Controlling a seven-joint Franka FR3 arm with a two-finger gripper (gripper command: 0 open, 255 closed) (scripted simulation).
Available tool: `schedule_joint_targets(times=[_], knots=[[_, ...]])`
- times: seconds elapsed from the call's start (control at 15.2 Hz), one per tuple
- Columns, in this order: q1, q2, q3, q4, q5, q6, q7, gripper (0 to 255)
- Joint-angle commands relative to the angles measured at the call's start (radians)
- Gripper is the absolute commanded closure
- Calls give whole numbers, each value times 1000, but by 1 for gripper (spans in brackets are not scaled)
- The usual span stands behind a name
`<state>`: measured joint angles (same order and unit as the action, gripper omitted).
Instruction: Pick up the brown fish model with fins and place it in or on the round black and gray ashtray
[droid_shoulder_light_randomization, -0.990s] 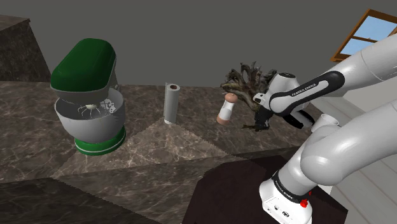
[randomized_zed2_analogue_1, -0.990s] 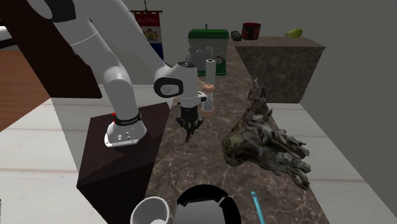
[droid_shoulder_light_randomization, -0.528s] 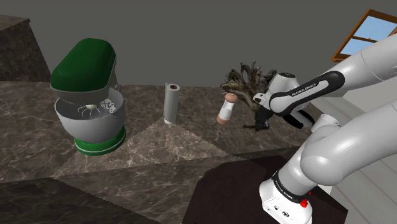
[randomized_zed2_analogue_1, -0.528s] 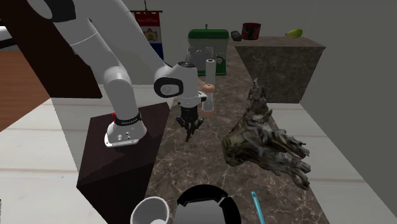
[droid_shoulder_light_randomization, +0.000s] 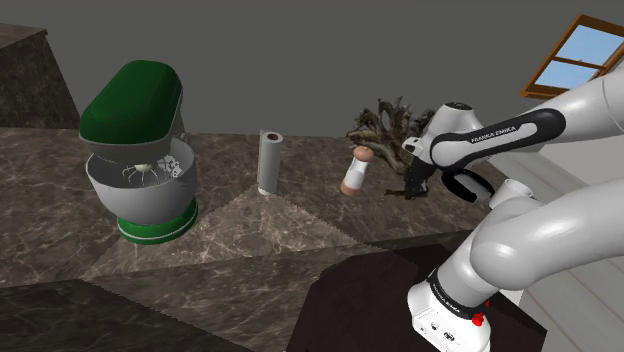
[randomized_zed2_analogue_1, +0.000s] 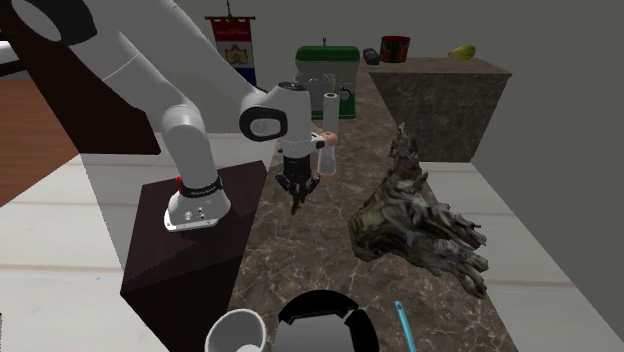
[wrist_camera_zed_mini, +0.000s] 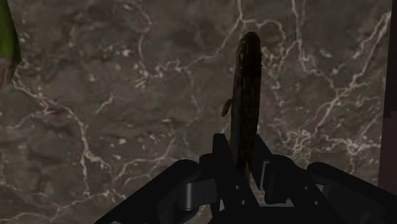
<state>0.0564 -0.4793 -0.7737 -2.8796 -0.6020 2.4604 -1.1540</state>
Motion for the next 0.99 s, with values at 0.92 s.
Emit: schedule_joint_targets(times=[0.92], knots=[[-31,-232,127,90,66,-322,-16,255]])
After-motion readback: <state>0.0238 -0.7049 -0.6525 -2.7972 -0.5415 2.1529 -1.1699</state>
